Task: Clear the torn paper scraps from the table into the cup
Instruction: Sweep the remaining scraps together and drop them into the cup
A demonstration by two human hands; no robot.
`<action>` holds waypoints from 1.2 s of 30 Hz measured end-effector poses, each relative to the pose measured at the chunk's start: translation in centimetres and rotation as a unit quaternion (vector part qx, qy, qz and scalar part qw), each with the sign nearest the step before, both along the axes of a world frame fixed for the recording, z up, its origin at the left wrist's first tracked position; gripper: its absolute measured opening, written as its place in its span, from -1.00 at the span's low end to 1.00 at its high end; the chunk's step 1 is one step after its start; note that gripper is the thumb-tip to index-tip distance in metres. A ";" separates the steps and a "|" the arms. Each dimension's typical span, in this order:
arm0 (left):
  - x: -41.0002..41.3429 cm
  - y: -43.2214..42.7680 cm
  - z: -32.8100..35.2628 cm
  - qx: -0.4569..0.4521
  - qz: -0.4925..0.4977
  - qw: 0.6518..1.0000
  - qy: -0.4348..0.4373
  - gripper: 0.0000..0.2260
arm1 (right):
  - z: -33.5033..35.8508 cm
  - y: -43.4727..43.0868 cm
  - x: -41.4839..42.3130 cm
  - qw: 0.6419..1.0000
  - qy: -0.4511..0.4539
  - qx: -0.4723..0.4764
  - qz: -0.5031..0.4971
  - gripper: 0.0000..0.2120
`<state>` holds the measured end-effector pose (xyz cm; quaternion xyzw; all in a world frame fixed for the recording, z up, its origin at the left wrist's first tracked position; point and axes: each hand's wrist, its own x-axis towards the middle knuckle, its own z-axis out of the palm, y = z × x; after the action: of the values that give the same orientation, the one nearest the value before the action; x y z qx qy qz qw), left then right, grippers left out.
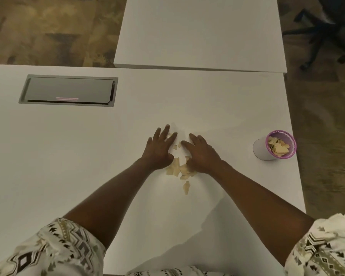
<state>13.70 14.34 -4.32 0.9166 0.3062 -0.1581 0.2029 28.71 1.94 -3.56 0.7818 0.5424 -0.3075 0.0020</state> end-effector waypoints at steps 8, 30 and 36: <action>-2.2 -3.6 -1.4 -0.016 -0.020 1.000 -0.019 -0.24 | -0.6 -3.2 -2.0 0.996 -0.019 0.026 0.079 -0.30; -6.2 -13.2 -0.1 0.031 -0.003 0.998 -0.059 -0.86 | -1.7 -11.8 -5.6 0.992 -0.053 0.106 -0.041 -0.85; -5.5 -13.3 0.8 0.007 0.071 0.995 -0.076 -0.85 | -0.1 -12.4 -4.9 0.943 0.097 0.164 -0.273 -0.90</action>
<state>8.24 1.07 -3.53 0.9034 0.3550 -0.0707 0.2298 23.83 -10.48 -3.67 0.8558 0.3487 -0.2772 -0.2632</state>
